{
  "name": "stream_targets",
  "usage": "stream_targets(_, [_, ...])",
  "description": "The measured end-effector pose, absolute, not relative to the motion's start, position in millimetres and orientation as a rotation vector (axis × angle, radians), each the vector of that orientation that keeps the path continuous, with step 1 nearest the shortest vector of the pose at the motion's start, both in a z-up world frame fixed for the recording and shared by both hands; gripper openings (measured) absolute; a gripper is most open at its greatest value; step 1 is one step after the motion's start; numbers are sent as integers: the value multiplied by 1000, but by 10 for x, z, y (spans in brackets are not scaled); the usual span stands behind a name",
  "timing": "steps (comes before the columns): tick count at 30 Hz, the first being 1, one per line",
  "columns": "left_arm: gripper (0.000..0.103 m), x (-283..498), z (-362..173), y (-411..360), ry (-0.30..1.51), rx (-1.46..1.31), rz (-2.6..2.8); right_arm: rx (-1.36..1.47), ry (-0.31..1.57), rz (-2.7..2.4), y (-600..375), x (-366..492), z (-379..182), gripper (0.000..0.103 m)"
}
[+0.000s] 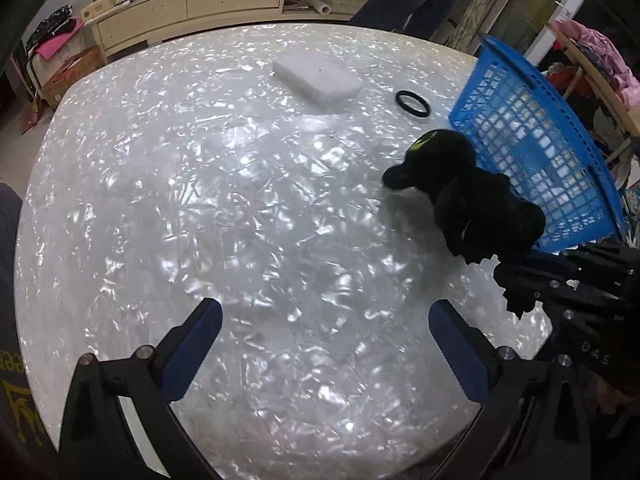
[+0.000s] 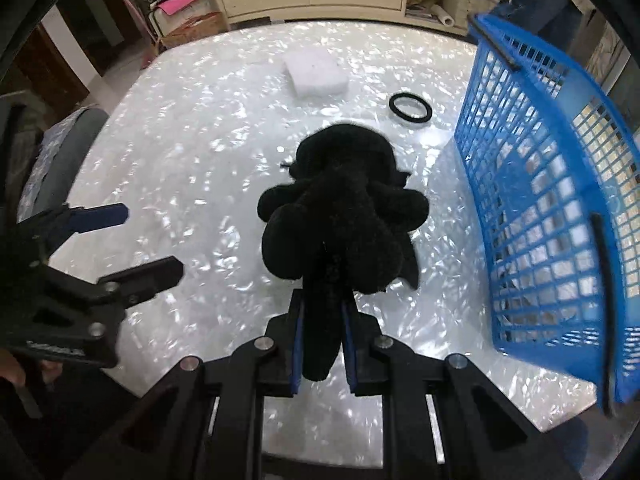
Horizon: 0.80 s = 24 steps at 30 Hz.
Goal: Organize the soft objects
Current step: 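Grasp the black plush toy with the right gripper, then carry the black plush into the blue basket and open the right gripper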
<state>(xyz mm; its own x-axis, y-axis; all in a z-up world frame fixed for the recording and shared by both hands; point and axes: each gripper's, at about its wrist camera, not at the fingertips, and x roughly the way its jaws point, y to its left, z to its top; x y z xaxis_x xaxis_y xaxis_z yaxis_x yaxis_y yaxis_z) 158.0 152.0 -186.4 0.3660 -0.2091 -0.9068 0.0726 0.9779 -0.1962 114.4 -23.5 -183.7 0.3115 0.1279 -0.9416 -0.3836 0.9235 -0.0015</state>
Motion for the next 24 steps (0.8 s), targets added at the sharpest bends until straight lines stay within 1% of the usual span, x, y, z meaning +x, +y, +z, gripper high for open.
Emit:
stream_targets(6, [103, 1420, -1635, 1404, 1154, -131, -216, -246, 1158, 381, -289, 945, -1546, 15])
stream_targets(13, [103, 1311, -1303, 1226, 1126, -133, -236, -271, 1070, 437, -306, 953, -1158, 15])
stream_targets(17, [103, 1325, -1148, 1160, 1125, -156, -251, -263, 1048, 458, -361, 917, -1050, 15])
stream_targets(24, [103, 1468, -857, 944, 1124, -115, -290, -259, 1026, 483, -635, 936, -778, 15])
